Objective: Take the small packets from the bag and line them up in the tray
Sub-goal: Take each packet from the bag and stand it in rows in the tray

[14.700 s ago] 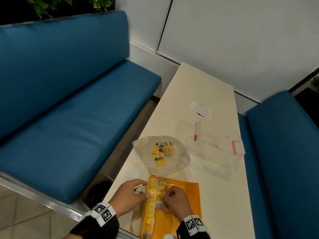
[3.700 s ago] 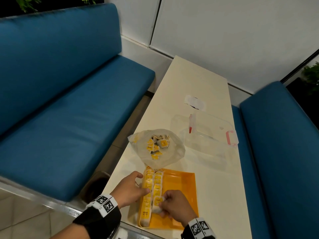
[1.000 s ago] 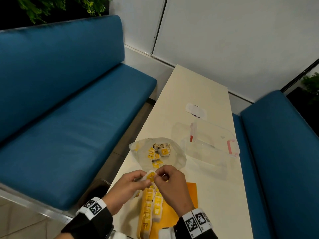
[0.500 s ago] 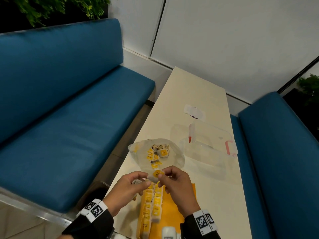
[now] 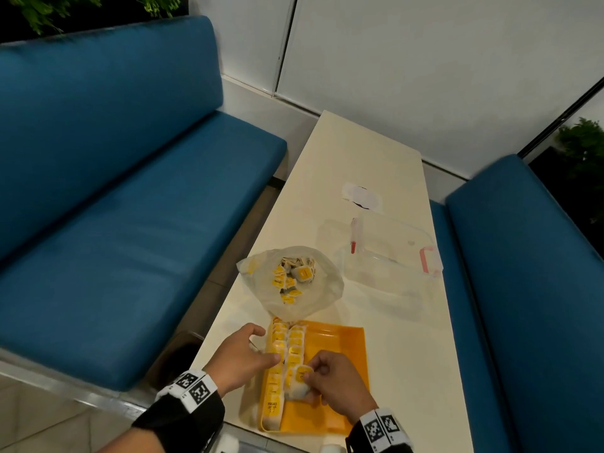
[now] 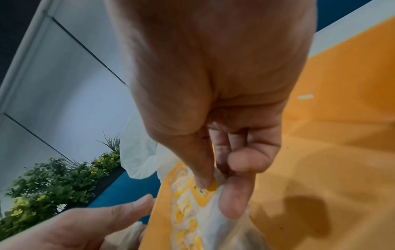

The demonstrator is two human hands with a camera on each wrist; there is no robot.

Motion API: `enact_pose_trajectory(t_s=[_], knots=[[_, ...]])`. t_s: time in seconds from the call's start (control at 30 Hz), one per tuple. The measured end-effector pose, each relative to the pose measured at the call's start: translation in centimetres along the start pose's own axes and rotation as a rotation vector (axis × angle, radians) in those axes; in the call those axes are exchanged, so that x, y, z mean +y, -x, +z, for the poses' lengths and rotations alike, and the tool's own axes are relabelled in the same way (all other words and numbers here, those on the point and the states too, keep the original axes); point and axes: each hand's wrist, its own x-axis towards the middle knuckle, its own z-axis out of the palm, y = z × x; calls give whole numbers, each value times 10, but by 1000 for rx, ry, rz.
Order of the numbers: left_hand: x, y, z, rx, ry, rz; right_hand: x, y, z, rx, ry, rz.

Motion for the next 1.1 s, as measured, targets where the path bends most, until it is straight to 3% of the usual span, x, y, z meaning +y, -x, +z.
enact_pose_trajectory(t_s=[0.27,0.67,1.1], knots=[[-4,-4,10,-41,-34,13,9,-4,18,-27,36,119],[-5,-3,11,-46,-59,43,13,-11,37,77,-31,189],[-5,-3,12,-58,-55,16,7,-8,39,120,99,216]])
